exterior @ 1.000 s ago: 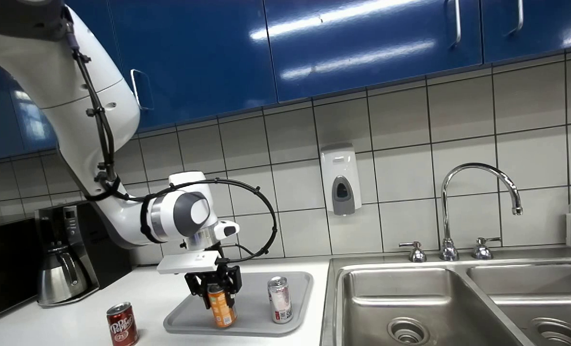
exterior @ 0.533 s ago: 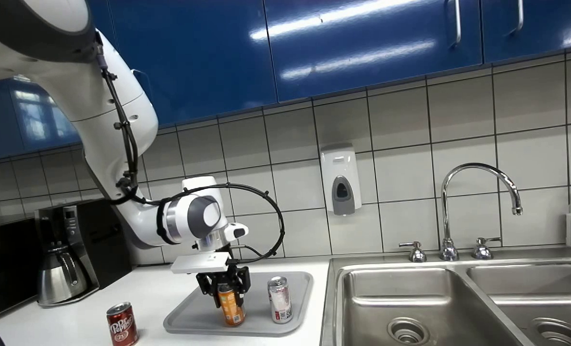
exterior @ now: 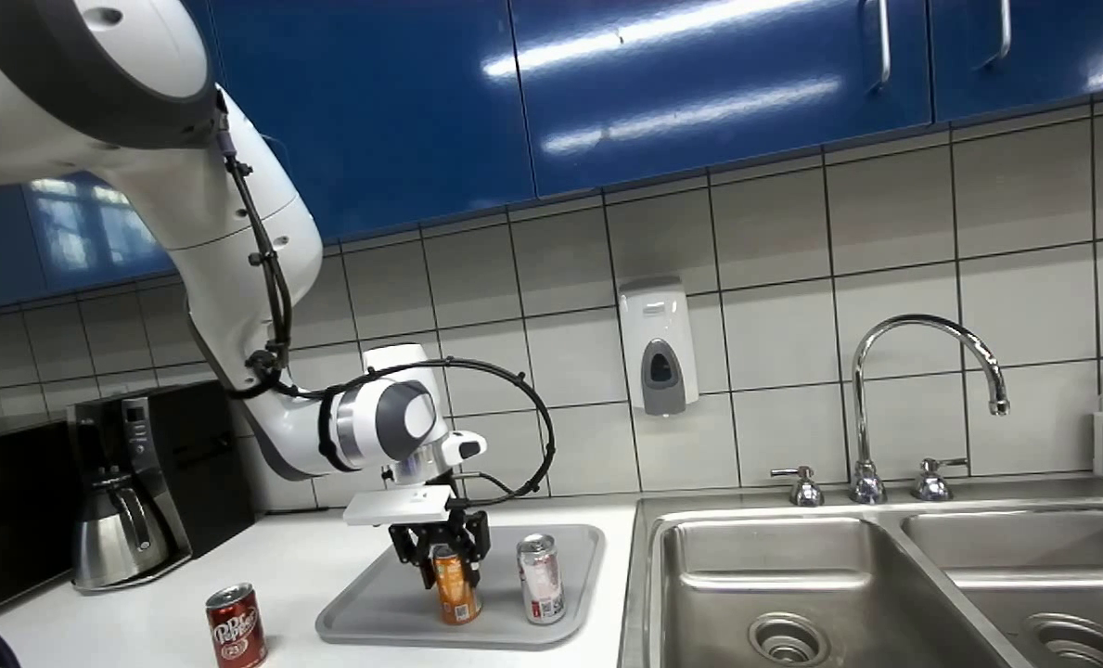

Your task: Put all three cans on the grey tray

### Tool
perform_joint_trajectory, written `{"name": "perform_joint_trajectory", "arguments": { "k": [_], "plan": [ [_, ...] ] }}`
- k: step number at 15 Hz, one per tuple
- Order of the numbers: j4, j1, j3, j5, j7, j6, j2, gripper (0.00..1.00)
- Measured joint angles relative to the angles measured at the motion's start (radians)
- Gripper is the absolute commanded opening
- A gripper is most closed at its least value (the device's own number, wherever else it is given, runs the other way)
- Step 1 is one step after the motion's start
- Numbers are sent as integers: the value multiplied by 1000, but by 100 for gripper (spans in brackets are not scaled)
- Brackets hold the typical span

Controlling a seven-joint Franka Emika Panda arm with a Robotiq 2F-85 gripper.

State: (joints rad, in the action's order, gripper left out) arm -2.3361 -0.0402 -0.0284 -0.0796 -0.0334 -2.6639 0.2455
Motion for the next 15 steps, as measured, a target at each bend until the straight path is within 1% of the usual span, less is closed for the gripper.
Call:
{"name": "perform_joint_trajectory", "arguments": {
  "k": [9,15],
  "plan": [
    [27,0,-7,0,-2,-2,-1,100],
    [32,0,-8,4,-2,-11,-52,100]
  ]
}}
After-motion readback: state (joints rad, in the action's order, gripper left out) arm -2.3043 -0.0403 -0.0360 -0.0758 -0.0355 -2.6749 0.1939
